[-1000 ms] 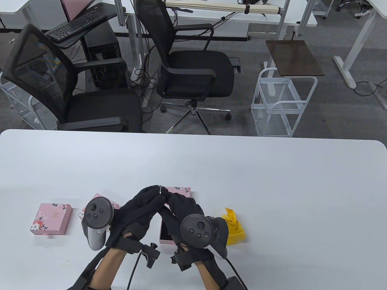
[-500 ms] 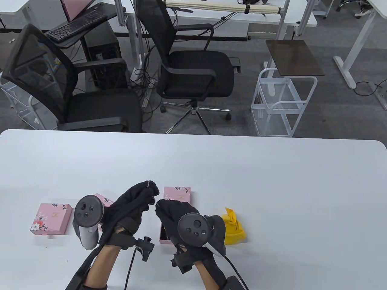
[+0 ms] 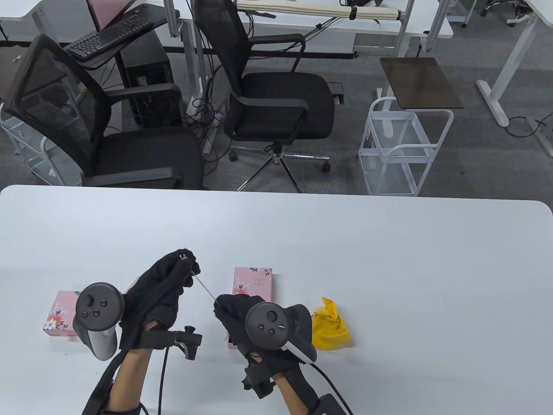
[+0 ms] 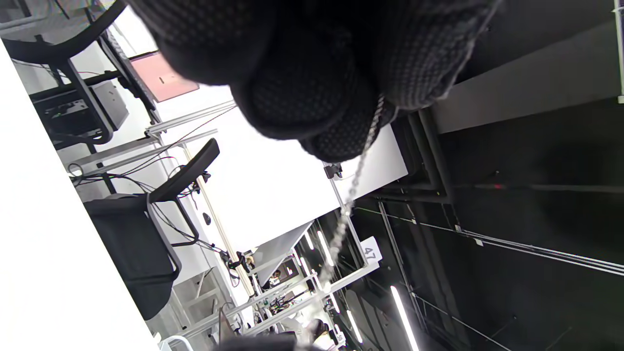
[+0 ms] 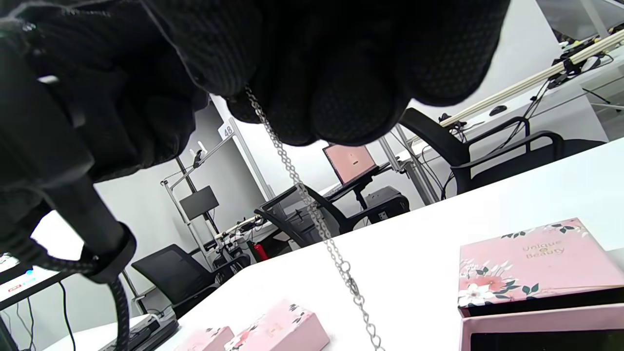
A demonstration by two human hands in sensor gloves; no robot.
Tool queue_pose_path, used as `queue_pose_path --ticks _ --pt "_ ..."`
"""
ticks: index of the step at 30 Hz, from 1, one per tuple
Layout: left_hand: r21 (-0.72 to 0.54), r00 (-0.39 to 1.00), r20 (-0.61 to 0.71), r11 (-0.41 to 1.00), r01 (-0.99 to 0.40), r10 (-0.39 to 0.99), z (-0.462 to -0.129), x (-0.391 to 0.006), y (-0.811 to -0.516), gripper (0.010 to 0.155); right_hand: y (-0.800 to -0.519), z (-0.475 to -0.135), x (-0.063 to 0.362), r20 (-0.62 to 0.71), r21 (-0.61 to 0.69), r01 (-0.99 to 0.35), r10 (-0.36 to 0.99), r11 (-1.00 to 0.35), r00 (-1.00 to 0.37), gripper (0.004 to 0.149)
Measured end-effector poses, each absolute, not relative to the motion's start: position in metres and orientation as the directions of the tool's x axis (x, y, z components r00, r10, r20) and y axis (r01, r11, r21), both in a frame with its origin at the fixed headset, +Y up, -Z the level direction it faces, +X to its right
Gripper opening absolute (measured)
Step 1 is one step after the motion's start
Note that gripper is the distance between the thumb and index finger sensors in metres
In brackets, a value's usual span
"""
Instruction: Dust necklace
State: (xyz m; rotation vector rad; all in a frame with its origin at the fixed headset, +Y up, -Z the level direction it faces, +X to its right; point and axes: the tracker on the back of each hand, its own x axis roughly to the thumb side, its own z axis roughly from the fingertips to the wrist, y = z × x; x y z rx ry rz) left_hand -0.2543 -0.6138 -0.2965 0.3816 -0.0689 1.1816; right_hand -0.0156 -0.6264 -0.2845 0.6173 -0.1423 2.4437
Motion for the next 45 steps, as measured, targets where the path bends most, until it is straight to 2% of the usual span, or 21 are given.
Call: queue_pose_path --ticks 16,21,26,30,33,38,45 --pt "0.185 0.378 0.374 0.332 -0.925 0.847 -0.283 -0.232 -0.601 0.039 -0.626 -0.285 -0.016 0.467 0.1 -0.546 0.524 -0.832 -0.712 0.035" --pt "0.19 0.455 0.389 0.414 -0.89 0.801 -0.282 -0.224 -0.601 0.038 -0.626 -0.29 -0.006 0.429 0.1 -0.48 0.473 -0.872 -0.769 0.04" --pt "0.174 0.499 0.395 0.47 -0.865 0.772 -0.283 -0.218 -0.601 0.037 -0.624 -0.306 0.035 0.28 0.026 -0.423 0.413 -0.906 -0.867 0.049" --pt "0.166 0.495 0.391 0.47 -0.867 0.776 -0.283 -0.217 -0.601 0.037 -0.636 -0.321 0.072 0.12 0.052 -0.388 0.392 -0.92 -0.912 0.053" --pt "0.147 0.476 0.378 0.456 -0.878 0.794 -0.283 -0.218 -0.602 0.037 -0.653 -0.333 0.1 -0.017 0.142 -0.336 0.337 -0.931 -0.941 0.059" --pt "0.135 0.465 0.383 0.45 -0.883 0.798 -0.283 -0.217 -0.601 0.037 -0.676 -0.341 0.122 -0.15 0.275 -0.248 0.213 -0.929 -0.965 0.069" --pt "0.125 0.456 0.388 0.444 -0.887 0.801 -0.283 -0.217 -0.6 0.037 -0.72 -0.353 0.129 -0.219 0.427 -0.198 0.111 -0.883 -0.969 0.074"
